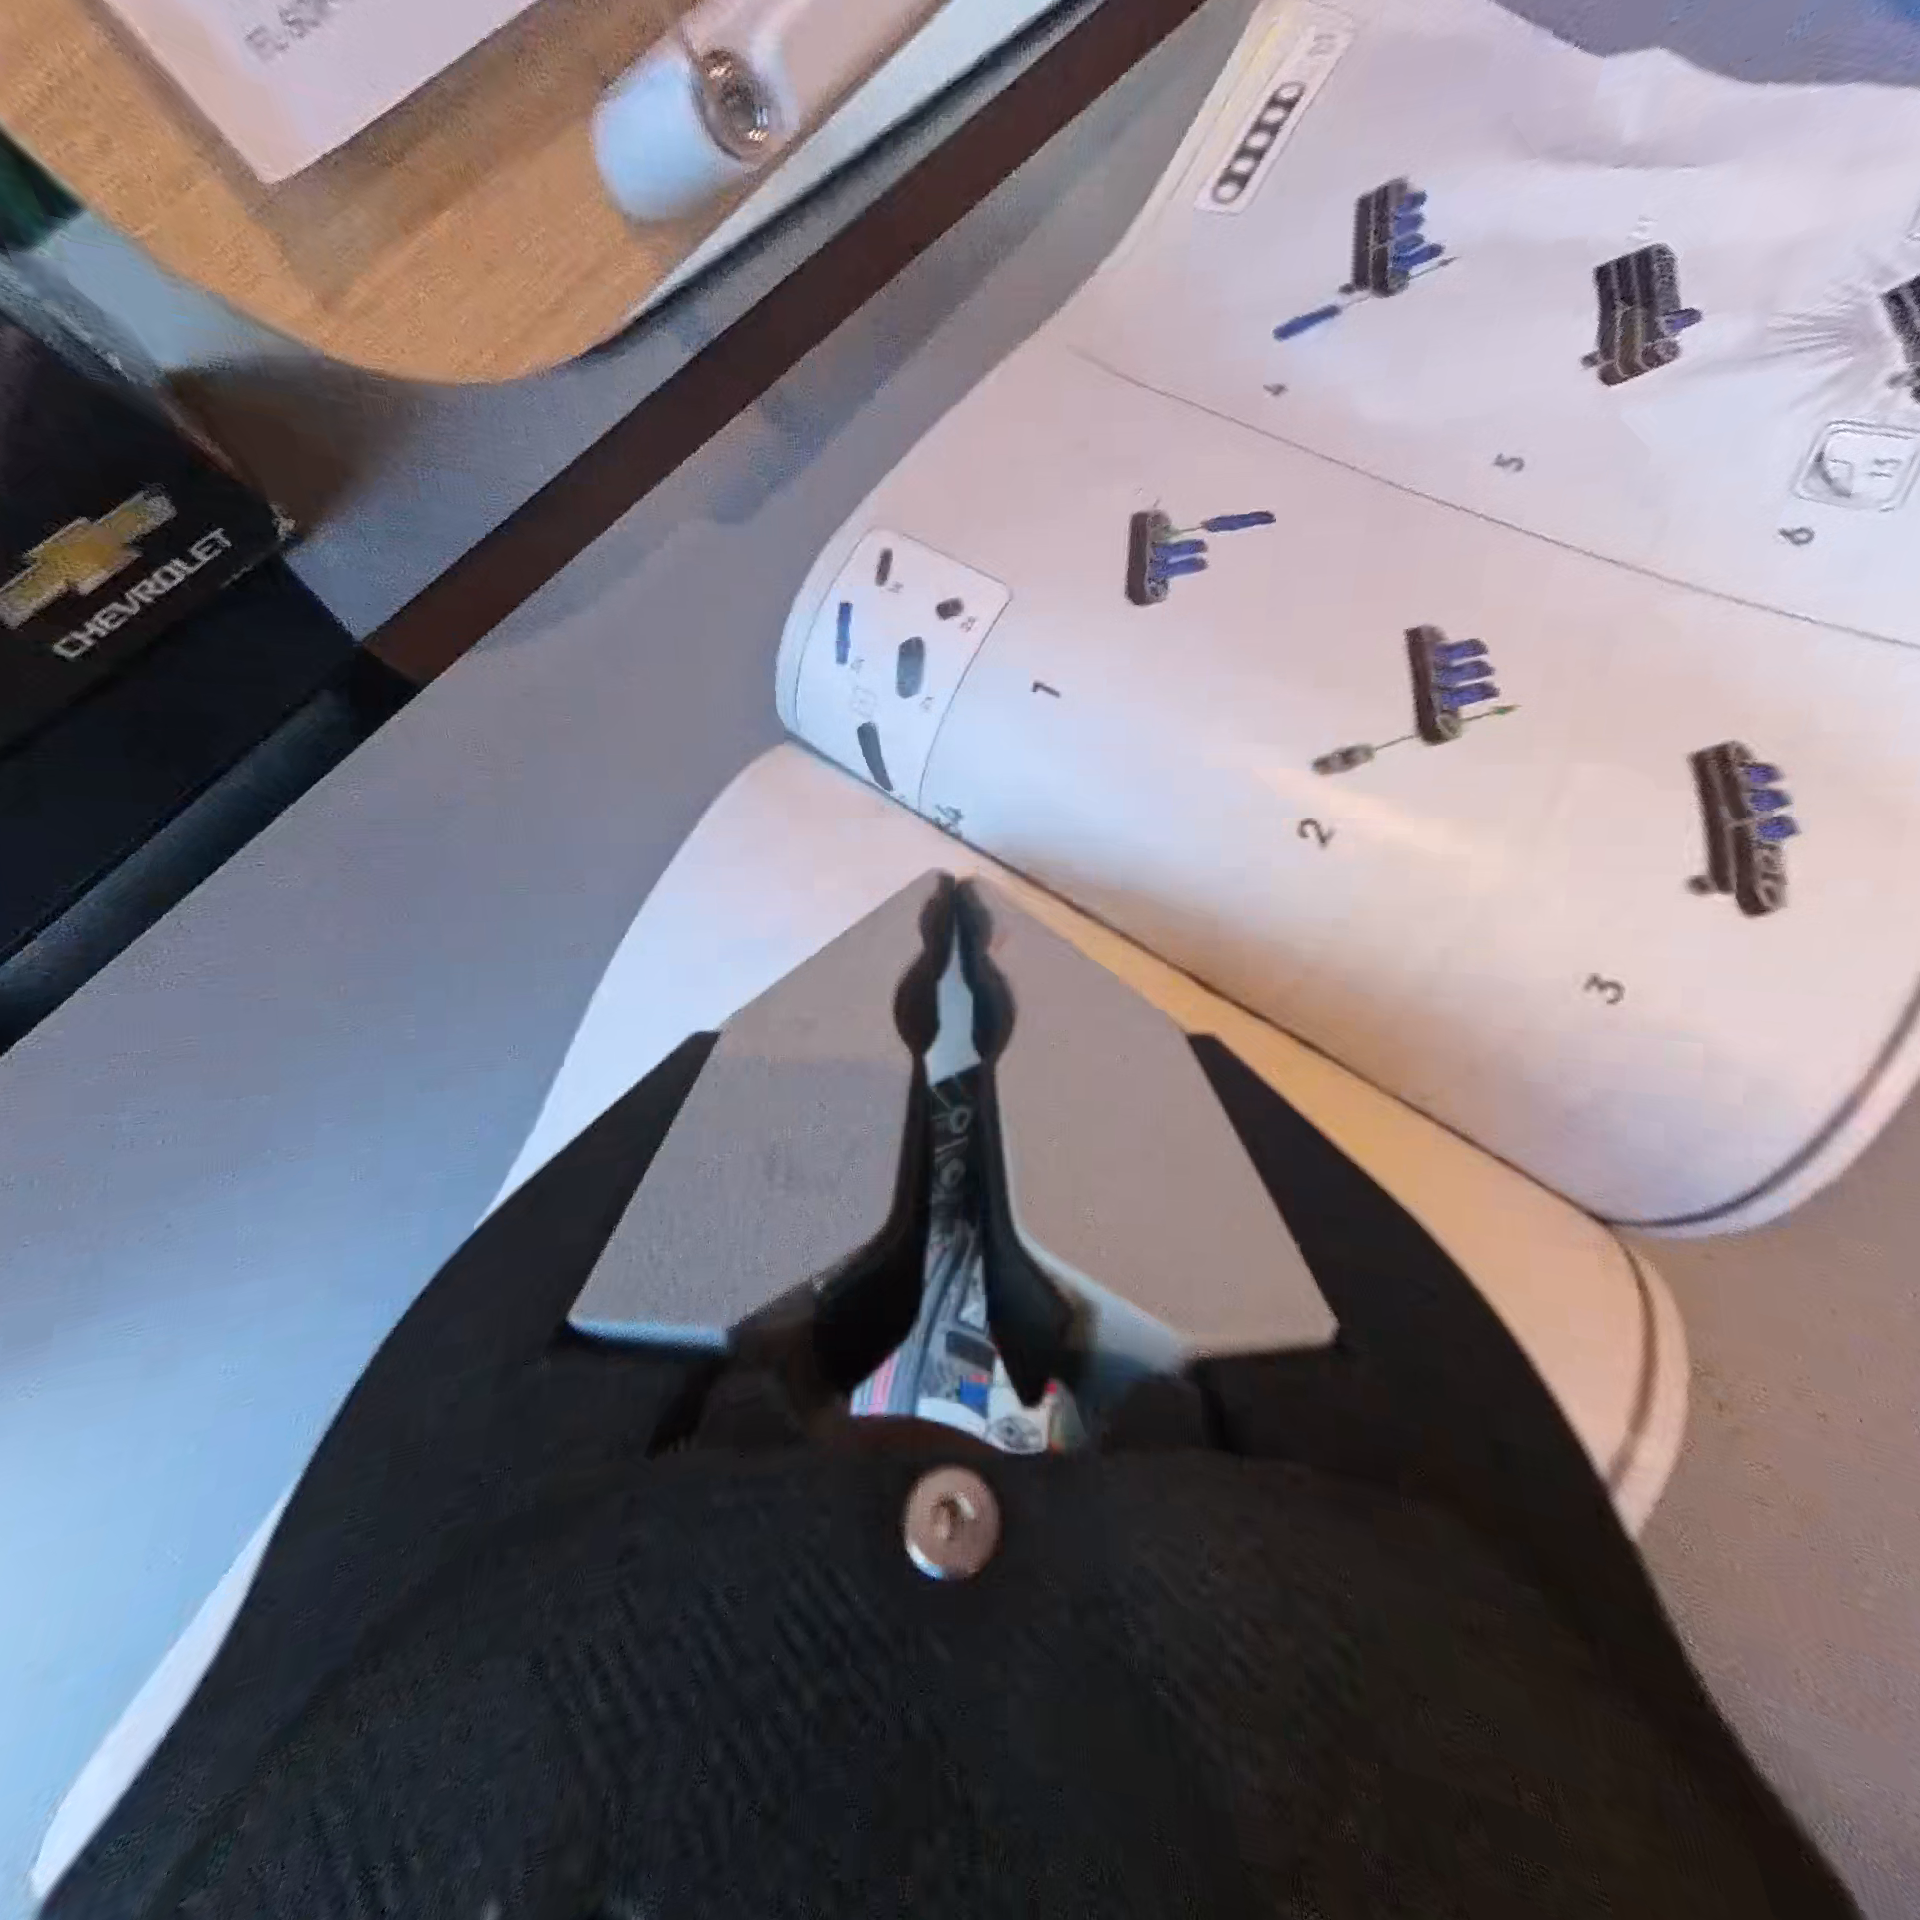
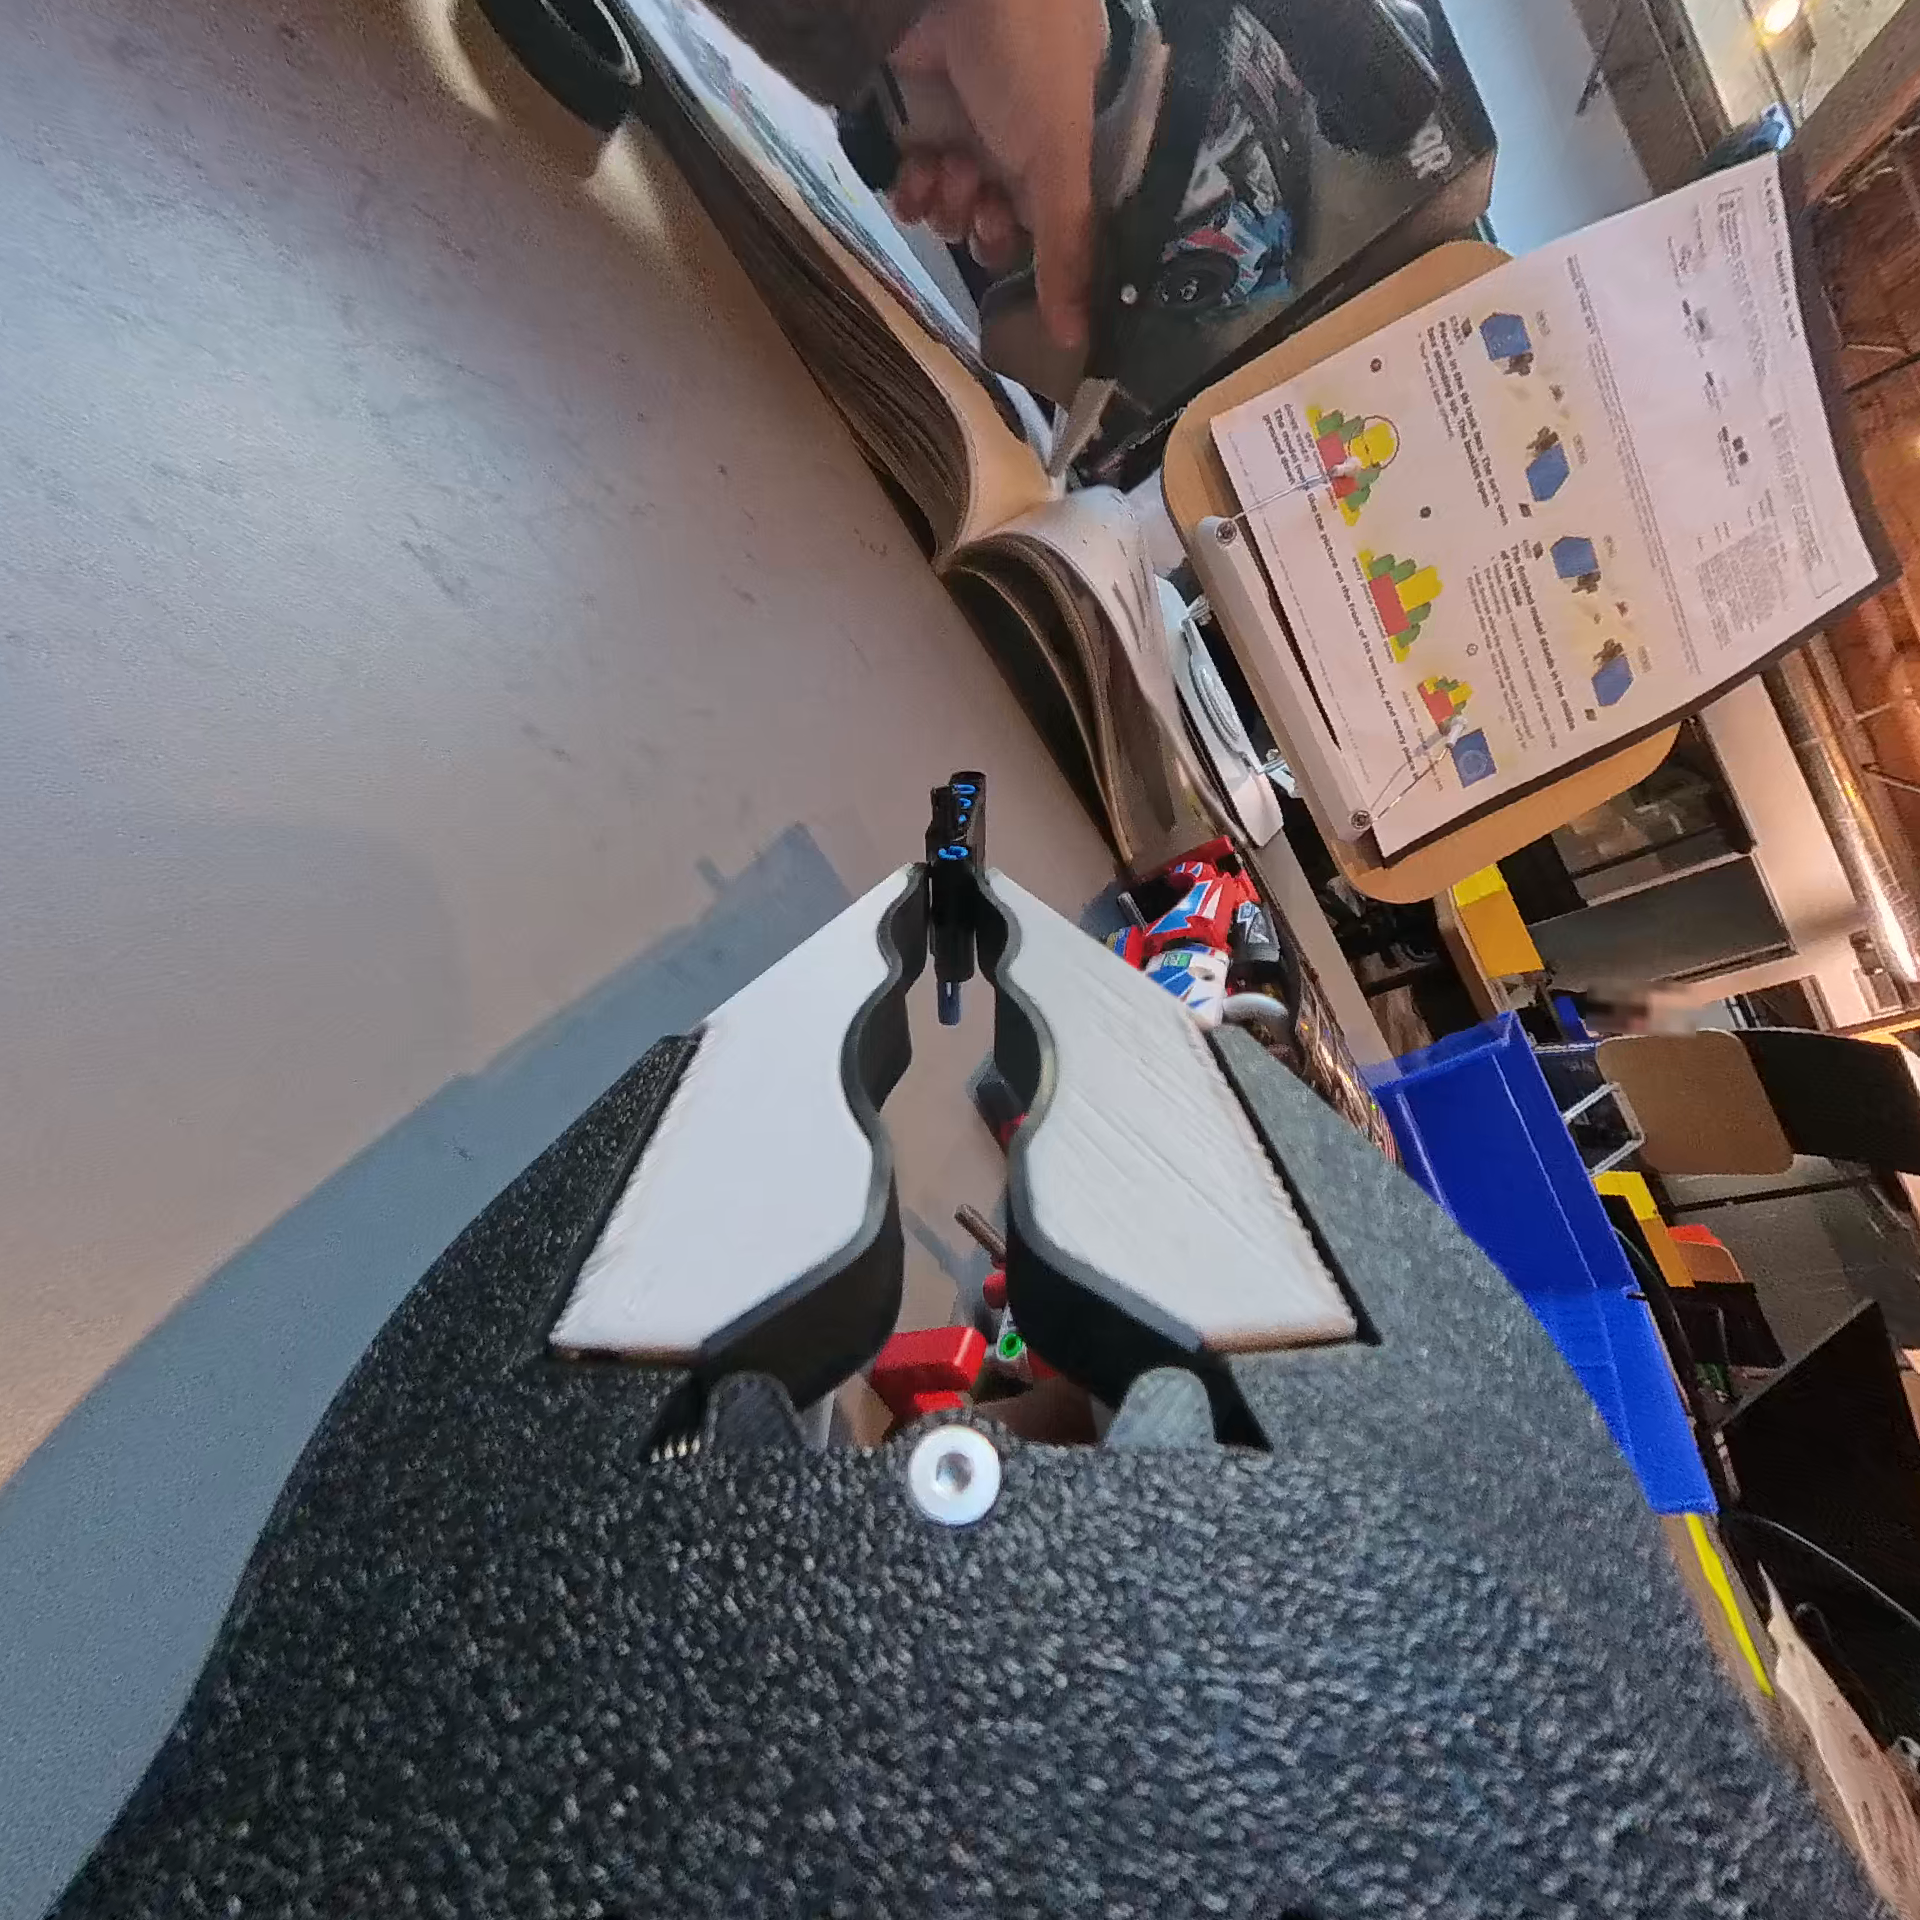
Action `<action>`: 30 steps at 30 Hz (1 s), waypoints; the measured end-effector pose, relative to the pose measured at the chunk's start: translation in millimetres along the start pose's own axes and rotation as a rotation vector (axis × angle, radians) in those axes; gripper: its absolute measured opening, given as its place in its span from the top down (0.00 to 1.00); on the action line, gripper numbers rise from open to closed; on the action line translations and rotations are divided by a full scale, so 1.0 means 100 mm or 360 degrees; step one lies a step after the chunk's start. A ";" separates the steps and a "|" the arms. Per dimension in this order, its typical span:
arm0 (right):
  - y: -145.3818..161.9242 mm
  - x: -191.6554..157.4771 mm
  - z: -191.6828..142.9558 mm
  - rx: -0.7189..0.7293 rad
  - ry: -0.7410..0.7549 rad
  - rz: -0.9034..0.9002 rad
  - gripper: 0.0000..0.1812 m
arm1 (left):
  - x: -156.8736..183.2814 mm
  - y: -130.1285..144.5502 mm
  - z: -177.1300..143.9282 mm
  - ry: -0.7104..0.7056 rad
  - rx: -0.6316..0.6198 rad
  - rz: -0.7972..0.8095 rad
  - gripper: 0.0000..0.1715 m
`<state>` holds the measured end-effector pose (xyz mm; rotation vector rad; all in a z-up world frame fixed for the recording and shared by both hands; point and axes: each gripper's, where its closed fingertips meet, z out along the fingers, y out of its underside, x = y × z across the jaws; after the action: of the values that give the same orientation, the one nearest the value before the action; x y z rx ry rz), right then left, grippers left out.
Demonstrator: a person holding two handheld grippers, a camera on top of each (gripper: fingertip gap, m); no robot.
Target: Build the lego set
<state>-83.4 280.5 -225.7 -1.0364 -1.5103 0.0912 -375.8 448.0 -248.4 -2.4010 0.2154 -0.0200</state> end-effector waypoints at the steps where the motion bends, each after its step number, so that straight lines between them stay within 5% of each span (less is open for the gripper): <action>1: 0.01 0.01 0.00 -0.0004 0.0000 0.0011 0.96 | -0.02 0.05 -0.01 -0.0008 -0.0016 -0.0008 1.00; 10: 0.06 0.04 0.01 -0.0016 0.0008 0.0027 0.95 | 0.09 -0.02 -0.08 -0.0038 0.0135 0.0013 1.00; 18: 0.08 0.06 -0.02 -0.0019 0.0019 0.0039 0.95 | 0.44 -0.15 -0.58 0.0066 0.0190 0.0025 0.68; 30: 0.06 0.04 -0.02 -0.0022 0.0014 0.0024 0.95 | 1.09 -0.14 -0.54 0.0150 0.0330 0.0145 0.57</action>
<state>-78.0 285.7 -226.0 -1.0582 -1.4969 0.0869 -269.9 404.7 -204.1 -2.1839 0.3493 -0.1081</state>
